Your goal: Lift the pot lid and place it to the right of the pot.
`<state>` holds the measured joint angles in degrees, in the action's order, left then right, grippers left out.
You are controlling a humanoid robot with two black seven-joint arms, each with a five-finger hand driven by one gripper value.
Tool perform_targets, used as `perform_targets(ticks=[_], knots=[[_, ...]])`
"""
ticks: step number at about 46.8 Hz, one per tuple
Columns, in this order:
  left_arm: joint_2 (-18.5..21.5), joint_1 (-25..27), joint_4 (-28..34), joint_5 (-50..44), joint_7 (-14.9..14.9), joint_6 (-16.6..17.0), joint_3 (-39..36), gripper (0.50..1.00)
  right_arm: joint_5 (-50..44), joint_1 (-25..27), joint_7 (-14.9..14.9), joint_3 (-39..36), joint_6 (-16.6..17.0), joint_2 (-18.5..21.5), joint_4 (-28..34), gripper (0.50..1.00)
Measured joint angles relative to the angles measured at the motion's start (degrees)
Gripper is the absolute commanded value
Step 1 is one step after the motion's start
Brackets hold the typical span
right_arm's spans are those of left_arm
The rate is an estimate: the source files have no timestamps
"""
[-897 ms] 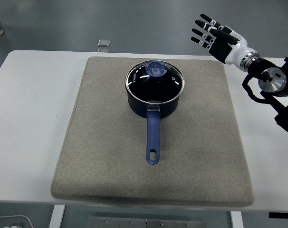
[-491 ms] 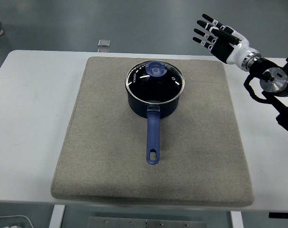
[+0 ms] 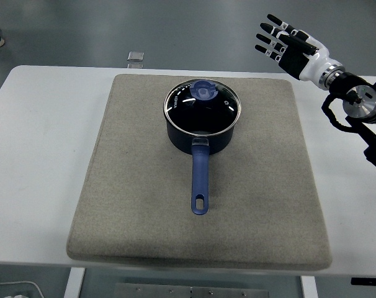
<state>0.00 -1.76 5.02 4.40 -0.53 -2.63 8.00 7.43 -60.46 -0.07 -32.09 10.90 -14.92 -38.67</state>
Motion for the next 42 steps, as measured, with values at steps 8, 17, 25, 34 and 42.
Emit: perform_targets(ticks=[8, 17, 25, 34, 42], knots=[[0.0, 0.0, 0.0, 0.0, 0.0, 0.0, 0.0, 1.000, -0.4, -0.2, 0.0, 0.6, -1.1, 0.5, -0.1, 0.907], [0.0, 0.0, 0.0, 0.0, 0.0, 0.0, 0.0, 1.000, -3.3, -0.2, 0.0, 0.7, -1.8, 0.7, 0.0, 0.907], [0.0, 0.0, 0.0, 0.0, 0.0, 0.0, 0.0, 1.000, -6.0, -0.2, 0.0, 0.8, -1.9, 0.7, -0.1, 0.907], [0.0, 0.0, 0.0, 0.0, 0.0, 0.0, 0.0, 1.000, -10.3, -0.1, -0.1, 0.9, -1.9, 0.5, -0.6, 0.907], [0.0, 0.0, 0.0, 0.0, 0.0, 0.0, 0.0, 1.000, -14.0, -1.1, -0.1, 1.1, -1.8, 0.1, -2.0, 0.905]])
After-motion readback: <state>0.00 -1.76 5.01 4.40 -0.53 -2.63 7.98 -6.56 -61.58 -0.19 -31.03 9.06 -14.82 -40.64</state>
